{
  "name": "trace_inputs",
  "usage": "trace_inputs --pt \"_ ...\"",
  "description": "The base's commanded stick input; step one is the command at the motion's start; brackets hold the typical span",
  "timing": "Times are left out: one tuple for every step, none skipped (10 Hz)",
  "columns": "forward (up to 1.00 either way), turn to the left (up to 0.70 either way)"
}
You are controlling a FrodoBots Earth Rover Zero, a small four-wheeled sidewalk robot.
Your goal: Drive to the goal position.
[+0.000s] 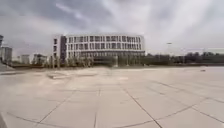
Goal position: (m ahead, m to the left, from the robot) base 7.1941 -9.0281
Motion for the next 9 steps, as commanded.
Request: trace_inputs --pt "0.70 -0.35" --pt "0.70 -0.35" --pt "0.70 -0.35" --pt "0.70 -0.35" --pt "0.70 -0.35" --pt "0.70 0.00" --pt "0.70 0.00" --pt "0.70 0.00" --pt "0.70 0.00"
